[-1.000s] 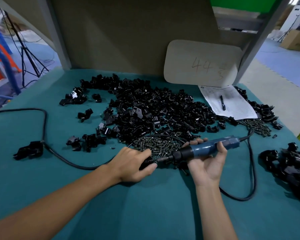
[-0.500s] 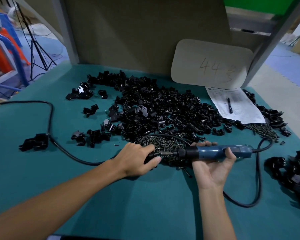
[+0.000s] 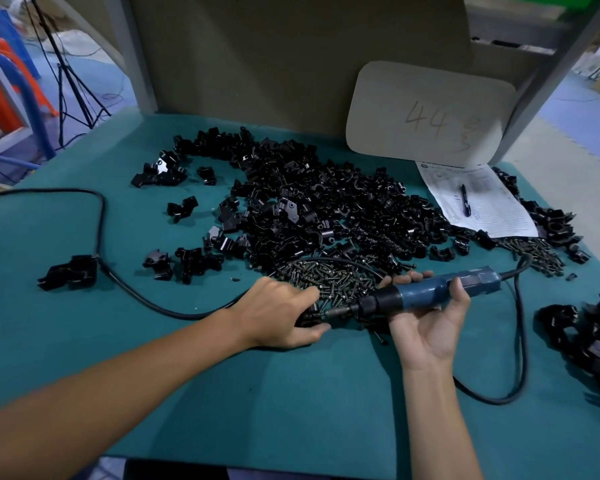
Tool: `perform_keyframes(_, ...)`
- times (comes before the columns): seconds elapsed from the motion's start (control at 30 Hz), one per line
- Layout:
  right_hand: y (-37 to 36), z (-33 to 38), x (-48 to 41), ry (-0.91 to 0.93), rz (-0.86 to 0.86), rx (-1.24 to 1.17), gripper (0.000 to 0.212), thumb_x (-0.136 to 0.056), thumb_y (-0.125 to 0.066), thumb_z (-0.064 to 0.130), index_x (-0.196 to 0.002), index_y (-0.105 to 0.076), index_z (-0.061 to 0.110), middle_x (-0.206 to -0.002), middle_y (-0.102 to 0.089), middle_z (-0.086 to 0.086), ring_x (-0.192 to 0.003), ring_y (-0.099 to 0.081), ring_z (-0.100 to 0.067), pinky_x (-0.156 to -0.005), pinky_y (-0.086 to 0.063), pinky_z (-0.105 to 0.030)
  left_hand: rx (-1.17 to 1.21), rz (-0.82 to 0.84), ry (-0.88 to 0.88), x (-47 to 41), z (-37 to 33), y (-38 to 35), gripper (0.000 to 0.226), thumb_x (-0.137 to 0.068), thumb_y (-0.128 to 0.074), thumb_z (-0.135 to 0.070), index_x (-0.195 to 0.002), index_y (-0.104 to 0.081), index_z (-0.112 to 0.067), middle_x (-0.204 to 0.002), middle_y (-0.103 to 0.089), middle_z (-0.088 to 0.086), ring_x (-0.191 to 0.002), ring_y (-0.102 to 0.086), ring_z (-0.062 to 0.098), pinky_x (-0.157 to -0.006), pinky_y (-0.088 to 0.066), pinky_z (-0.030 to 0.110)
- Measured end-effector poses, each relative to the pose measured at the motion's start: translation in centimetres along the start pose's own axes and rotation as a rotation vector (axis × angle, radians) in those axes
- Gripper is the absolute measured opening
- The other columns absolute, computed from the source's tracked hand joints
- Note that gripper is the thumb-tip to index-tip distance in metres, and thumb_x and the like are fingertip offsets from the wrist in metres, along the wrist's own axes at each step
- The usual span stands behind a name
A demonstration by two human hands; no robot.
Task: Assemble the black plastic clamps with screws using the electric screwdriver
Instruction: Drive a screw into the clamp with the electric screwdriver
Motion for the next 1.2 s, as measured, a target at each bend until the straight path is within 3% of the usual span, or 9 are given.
perform_keyframes(0.1, 0.08, -0.04, 0.04, -0.013, -0.005, -0.016, 0.024, -0.084, -0.067, 0.039, -0.091, -0.061, 0.017, -0.089, -0.059, 0.0, -0.082, -0.061, -0.018, -0.1, -0.046, -0.043, -0.015, -0.02, 0.051, 0.12, 0.09, -0.04, 0.043, -0.089, -0.053, -0.057, -0.076, -0.051, -0.017, -0.048, -0.049, -0.008, -0.038, -0.04, 0.015, -0.041, -0.023, 0.02)
perform_keyframes(0.47, 0.31, -0.15, 0.19, -0.049, -0.005, -0.037, 0.025, -0.083, -0.073, 0.036, -0.095, -0.063, 0.016, -0.093, -0.062, -0.001, -0.087, -0.063, -0.018, -0.092, -0.052, -0.041, 0.011, -0.113, 0.031, 0.23, -0.17, 0.28, 0.037, -0.086, -0.063, -0.049, -0.07, -0.048, -0.018, -0.049, -0.048, -0.009, -0.043, -0.029, 0.01, -0.035, -0.033, 0.022)
perform_keyframes(0.73, 0.54, -0.15, 0.06, -0.059, 0.01, -0.027, 0.033, -0.076, -0.081, 0.034, -0.098, -0.062, 0.017, -0.097, -0.065, 0.0, -0.091, -0.065, -0.018, -0.104, -0.045, -0.042, 0.024, -0.113, 0.028, 0.25, -0.23, 0.06, 0.034, -0.086, -0.061, -0.047, -0.072, -0.055, -0.017, -0.05, -0.052, -0.009, -0.04, -0.037, 0.012, -0.037, -0.031, 0.019)
perform_keyframes(1.07, 0.4, -0.22, 0.26, -0.053, -0.006, -0.051, 0.024, -0.086, -0.072, 0.035, -0.095, -0.064, 0.015, -0.092, -0.063, -0.001, -0.086, -0.064, -0.018, -0.085, -0.056, -0.04, 0.034, -0.103, 0.027, 0.11, -0.42, 0.34, 0.034, -0.085, -0.065, -0.046, -0.07, -0.056, -0.017, -0.047, -0.05, -0.008, -0.039, -0.038, 0.012, -0.036, -0.034, 0.02)
perform_keyframes(1.2, 0.49, -0.2, 0.36, -0.054, -0.025, -0.045, 0.024, -0.087, -0.071, 0.036, -0.095, -0.063, 0.015, -0.091, -0.063, -0.001, -0.086, -0.063, -0.019, -0.085, -0.057, -0.039, 0.04, -0.097, 0.019, 0.05, -0.45, 0.48, 0.034, -0.085, -0.063, -0.045, -0.069, -0.054, -0.016, -0.047, -0.049, -0.008, -0.039, -0.037, 0.012, -0.036, -0.031, 0.02)
Point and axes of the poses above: each hand's wrist, its own x-axis away from the middle knuckle, its own y-axis out of the back of the hand, z = x × y, the point moved 4 cm from there along -x, towards the middle knuckle
